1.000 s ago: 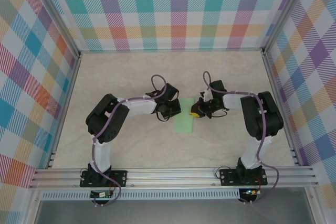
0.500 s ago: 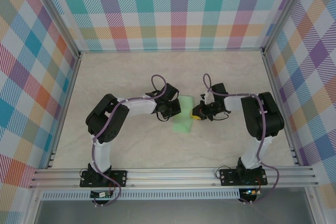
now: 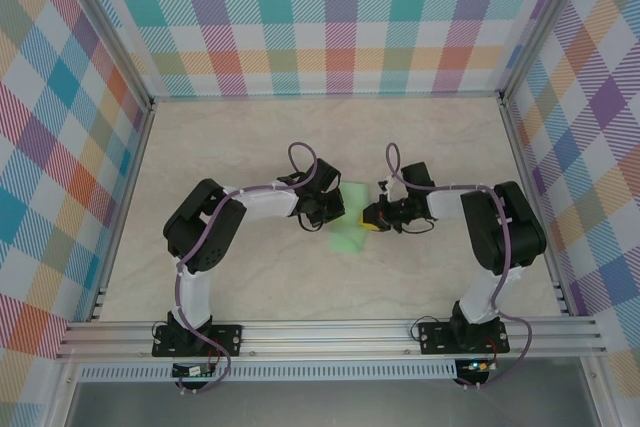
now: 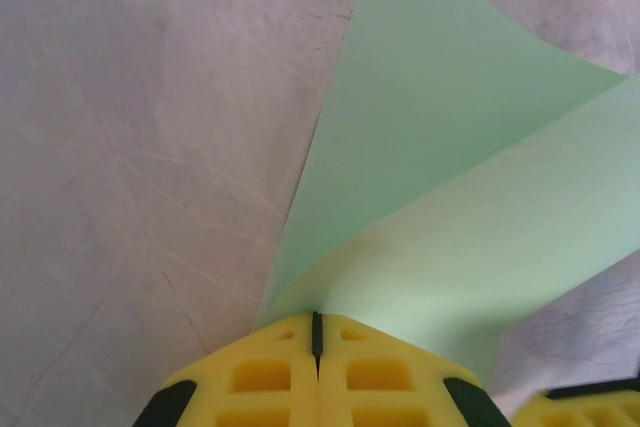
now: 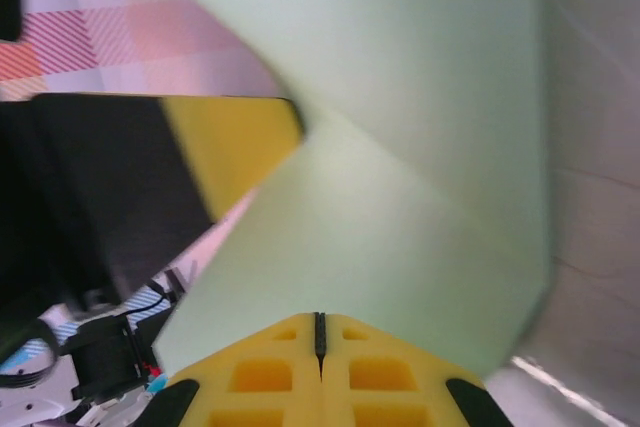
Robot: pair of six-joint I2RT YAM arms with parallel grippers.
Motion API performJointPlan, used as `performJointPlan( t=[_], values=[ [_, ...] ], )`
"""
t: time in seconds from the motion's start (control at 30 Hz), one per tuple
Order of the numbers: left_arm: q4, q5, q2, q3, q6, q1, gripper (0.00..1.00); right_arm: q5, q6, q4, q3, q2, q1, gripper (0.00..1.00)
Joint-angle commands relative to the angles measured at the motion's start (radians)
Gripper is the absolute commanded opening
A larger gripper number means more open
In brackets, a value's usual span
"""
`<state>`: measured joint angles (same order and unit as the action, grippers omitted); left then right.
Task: Fold a paper plane with a square sheet of paper (pick it up from the middle)
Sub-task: Fold the square sheet of paper in half at the center of the table.
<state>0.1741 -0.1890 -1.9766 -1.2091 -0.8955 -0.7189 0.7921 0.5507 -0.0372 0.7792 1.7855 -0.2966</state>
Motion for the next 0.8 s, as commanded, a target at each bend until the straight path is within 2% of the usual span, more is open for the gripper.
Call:
performJointPlan(
  t=[0.0,0.2,0.5,0.77],
  values=[
    [0.128,0.036,-0.021,0.011,0.017,-0.014,0.00,-0.021,-0.053,0.018,-0.037,0.028,-0.004,0.03],
    [0.131,0.035,-0.021,0.008,0.016,-0.014,0.00,-0.046,-0.079,-0.017,-0.030,0.027,-0.004,0.03],
    [0.134,0.038,-0.020,0.008,0.018,-0.014,0.00,0.044,-0.005,0.035,-0.049,-0.110,-0.010,0.05],
    [0.134,0.037,-0.021,0.007,0.018,-0.014,0.00,0.044,0.031,0.116,-0.109,-0.057,-0.030,0.05]
  ],
)
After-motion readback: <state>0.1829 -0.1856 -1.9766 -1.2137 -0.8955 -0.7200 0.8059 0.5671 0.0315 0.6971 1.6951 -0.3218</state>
